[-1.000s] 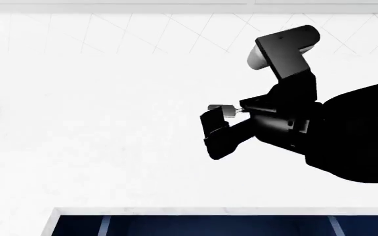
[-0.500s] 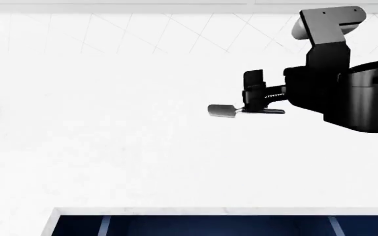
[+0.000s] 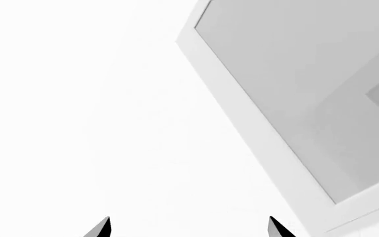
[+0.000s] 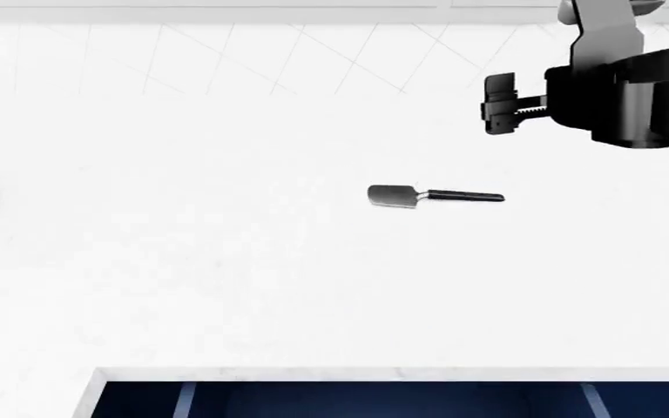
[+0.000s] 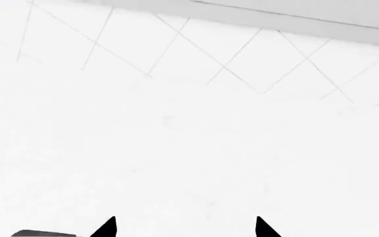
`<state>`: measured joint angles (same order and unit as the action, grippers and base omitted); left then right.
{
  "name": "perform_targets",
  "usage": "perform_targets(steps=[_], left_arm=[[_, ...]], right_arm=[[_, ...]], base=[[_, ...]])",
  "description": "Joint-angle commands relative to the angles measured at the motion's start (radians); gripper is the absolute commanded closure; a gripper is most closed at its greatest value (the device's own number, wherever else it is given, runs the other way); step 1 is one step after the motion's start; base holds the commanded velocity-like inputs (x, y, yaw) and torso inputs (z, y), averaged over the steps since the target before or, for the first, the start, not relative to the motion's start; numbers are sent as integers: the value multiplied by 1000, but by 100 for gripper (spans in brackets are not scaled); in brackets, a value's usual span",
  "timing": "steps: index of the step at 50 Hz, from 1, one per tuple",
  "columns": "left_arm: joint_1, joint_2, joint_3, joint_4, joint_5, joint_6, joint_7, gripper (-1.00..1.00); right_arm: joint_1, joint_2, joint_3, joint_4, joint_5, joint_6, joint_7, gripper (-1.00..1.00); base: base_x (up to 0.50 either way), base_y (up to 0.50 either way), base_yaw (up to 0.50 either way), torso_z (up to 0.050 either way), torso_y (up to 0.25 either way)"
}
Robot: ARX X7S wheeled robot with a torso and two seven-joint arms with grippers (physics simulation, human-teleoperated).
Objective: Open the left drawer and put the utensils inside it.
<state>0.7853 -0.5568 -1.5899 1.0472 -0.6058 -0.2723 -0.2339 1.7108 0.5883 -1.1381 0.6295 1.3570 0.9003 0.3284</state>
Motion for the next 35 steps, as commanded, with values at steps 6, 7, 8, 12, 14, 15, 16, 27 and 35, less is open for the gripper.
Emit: perform_targets(steps=[6, 7, 8, 12, 14, 15, 16, 27, 35], left_arm=[[0, -7, 43, 0, 49, -5, -12, -100], [0, -8, 45, 0, 49, -4, -13, -100], [0, -8, 49, 0, 53, -3, -13, -100], [0, -13, 50, 0, 53, -8, -15, -100], [0, -9, 55, 0, 57, -4, -14, -100], [0, -8, 51, 0, 54, -4, -13, -100], [0, -9, 47, 0, 51, -6, -13, -100], [0, 0, 54, 0, 53, -1, -11, -100], [0, -19, 36, 0, 17, -22, -13, -100]], right_arm=[[29, -105, -111, 283, -216, -117, -284, -100], [27, -117, -120, 302, -218, -101, -297, -100], [25, -116, -127, 286, -217, -96, -326, -100], [17, -118, -178, 228, -228, -44, -421, -100], [26, -138, -146, 286, -199, -47, -439, -100], [29, -149, -130, 317, -179, -37, -455, -100], [27, -148, -136, 305, -178, -30, -477, -100], [49, -144, -106, 320, -115, 55, -541, -100], [37, -110, -101, 267, -108, 62, -512, -100]], base=[[0, 0, 0, 0, 0], [0, 0, 0, 0, 0], [0, 0, 0, 0, 0], [0, 0, 0, 0, 0], [0, 0, 0, 0, 0], [0, 0, 0, 0, 0], [0, 0, 0, 0, 0], [0, 0, 0, 0, 0], [0, 0, 0, 0, 0]])
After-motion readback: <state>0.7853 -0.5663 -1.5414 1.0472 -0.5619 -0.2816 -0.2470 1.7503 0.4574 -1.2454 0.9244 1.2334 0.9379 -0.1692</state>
